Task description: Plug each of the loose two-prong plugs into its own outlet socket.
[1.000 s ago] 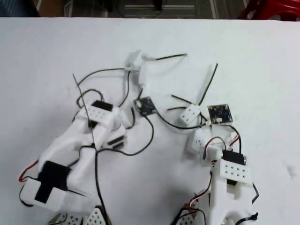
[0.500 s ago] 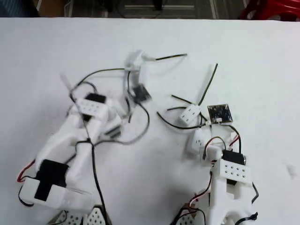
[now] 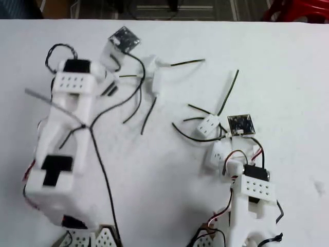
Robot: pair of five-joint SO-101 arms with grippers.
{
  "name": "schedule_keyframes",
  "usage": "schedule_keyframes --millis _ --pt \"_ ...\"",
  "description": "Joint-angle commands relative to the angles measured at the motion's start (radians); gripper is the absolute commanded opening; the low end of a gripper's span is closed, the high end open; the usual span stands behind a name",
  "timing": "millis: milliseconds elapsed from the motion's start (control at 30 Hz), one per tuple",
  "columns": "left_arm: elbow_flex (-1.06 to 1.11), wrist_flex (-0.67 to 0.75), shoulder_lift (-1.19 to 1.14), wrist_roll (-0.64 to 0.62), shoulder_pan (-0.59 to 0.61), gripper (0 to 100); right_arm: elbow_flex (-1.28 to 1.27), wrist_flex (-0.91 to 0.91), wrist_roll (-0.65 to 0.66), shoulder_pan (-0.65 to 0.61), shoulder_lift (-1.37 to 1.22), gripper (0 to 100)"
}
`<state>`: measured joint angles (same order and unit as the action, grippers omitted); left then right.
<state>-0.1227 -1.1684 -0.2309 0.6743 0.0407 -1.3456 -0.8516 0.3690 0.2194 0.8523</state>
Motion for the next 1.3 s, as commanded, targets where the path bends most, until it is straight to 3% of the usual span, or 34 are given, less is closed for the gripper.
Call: schedule_keyframes --millis 0,400,533,700,900,1267 --pt "-0.345 -0.052 -0.288 -0.002 0.022 2 0.005 0.012 -0.002 0.010 0.016 2.4" --pt "-1.261 -0.249 -1.010 -0.008 0.024 3 0.005 0.013 -0.002 0.008 0.016 2.4" --pt "-1.553 -0.359 -1.141 -0.009 0.042 15 0.005 0.013 -0.002 0.005 0.016 2.4" --pt "-1.534 -0.453 -1.104 0.035 0.050 27 0.005 0.013 -0.002 0.005 0.016 2.4" --pt "-1.547 -0.614 -0.967 0.041 0.051 27 0.005 0.013 -0.002 0.005 0.016 2.4" --pt "-1.468 -0.624 -0.680 0.008 0.229 27 0.005 0.013 0.000 0.005 0.016 2.4"
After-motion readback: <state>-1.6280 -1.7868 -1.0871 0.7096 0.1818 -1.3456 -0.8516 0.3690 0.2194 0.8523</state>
